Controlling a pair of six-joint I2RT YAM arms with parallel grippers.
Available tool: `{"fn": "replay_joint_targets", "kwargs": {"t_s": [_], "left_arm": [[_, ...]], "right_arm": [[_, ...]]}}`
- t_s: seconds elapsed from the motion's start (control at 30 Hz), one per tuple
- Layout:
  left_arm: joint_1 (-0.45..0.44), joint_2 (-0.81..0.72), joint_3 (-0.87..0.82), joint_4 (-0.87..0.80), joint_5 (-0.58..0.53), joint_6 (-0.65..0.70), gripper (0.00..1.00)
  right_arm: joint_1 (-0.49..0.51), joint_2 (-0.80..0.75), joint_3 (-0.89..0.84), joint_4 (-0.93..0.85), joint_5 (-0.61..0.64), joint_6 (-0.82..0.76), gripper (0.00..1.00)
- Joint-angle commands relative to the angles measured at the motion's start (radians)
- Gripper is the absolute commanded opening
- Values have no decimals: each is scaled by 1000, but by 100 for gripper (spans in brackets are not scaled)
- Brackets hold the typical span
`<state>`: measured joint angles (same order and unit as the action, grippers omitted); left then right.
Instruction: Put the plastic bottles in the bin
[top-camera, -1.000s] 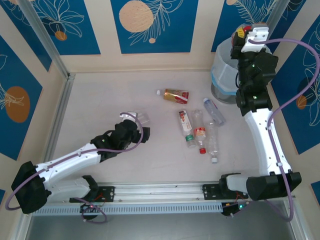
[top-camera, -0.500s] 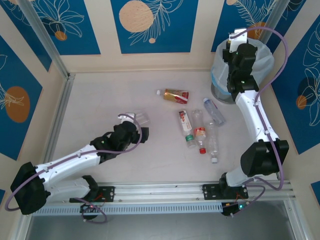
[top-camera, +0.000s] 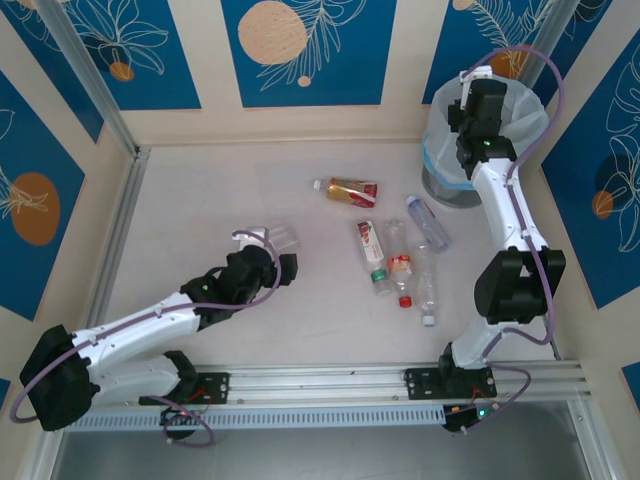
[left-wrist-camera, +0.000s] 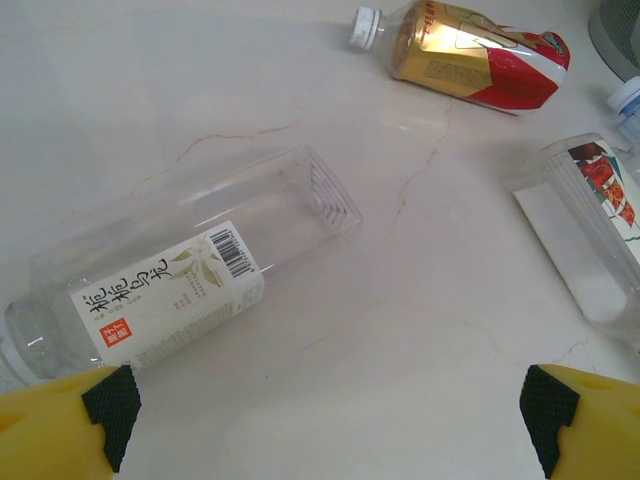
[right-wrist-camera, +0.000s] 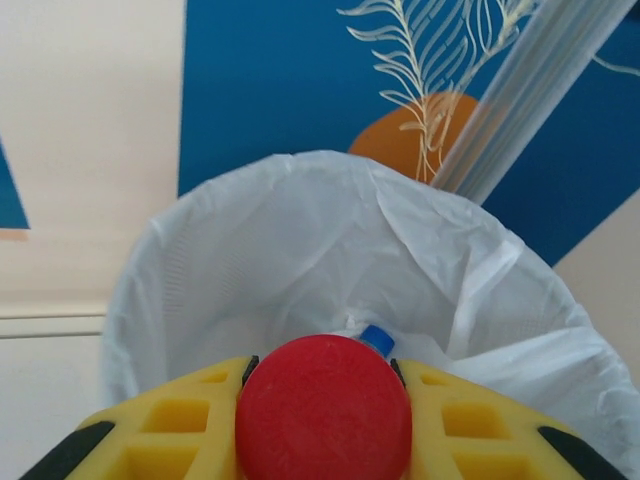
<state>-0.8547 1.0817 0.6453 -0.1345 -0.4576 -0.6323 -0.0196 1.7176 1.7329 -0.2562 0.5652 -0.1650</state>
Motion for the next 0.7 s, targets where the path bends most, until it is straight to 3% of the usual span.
{"fn": "replay_joint_targets", "kwargs": {"t_s": [0.0,0.13,0.2,0.67], "left_arm": [[9,-14,-13,17,-30,-39,99],[9,-19,-21,0,-49,-53,99],[9,-24,-21,-7,-56,-57,99],[9,-94,-67,-33,-106,-93,99]], "right_arm": [[-25,36,102,-121,-19,77,13],[-27,87,173,-206,-15,114,41],[-27,106,198,-226,5,127,48],[-11,78,229,-273,-73,211,67]]}}
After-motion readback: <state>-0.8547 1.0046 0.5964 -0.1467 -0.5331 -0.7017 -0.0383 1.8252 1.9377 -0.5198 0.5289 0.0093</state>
